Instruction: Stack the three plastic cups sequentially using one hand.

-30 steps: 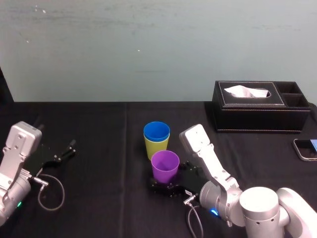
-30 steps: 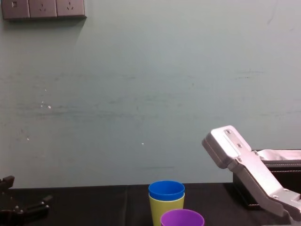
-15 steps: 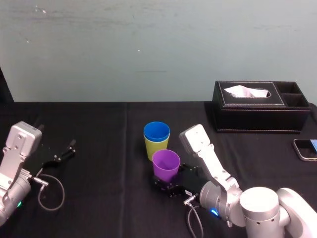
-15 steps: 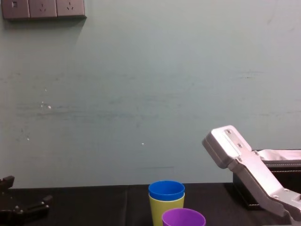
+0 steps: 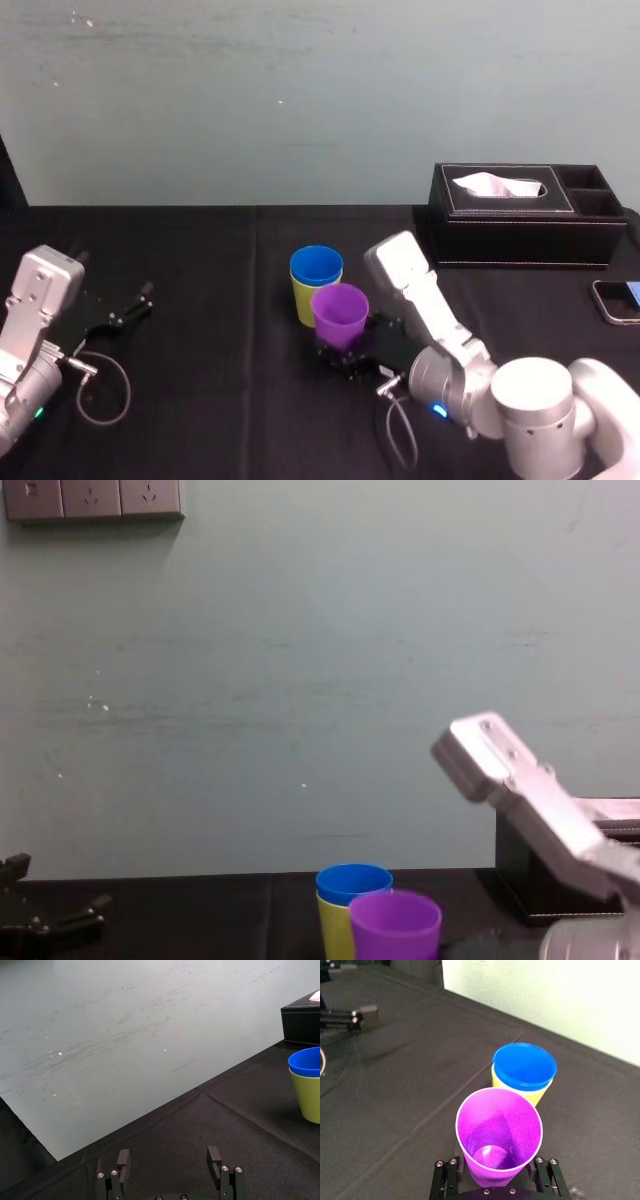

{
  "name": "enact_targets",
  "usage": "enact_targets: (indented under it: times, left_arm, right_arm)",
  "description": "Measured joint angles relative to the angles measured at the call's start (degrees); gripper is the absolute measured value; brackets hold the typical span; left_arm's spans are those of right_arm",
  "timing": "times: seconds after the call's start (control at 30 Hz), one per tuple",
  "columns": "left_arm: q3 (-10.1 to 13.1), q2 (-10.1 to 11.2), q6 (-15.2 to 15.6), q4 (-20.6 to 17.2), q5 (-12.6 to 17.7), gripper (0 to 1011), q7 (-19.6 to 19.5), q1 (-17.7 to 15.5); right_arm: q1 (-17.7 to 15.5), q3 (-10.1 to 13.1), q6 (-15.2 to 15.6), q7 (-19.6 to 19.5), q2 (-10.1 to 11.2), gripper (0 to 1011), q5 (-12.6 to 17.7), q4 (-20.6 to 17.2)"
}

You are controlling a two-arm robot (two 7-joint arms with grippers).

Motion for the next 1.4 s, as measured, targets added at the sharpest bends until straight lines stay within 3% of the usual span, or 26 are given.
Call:
enact_targets:
  times: [0.27,0.6,1.4]
  left_arm:
    - [0.00,0.00,0.00,0.00,0.00,1000,0.00,0.00]
    - [0.00,0.00,0.00,0.00,0.00,1000,0.00,0.00]
    - [0.00,0.00,0.00,0.00,0.00,1000,0.00,0.00]
  right_arm:
    - [2.62,1.58,3.98,2.11,0.46,696,0.18,-2.25]
    - [7.94,3.85,7.06,4.23,-0.67,695,3.87,-0.96]
    - [15.69,1.45,6.94,3.68,-2.36,695,6.91,7.38]
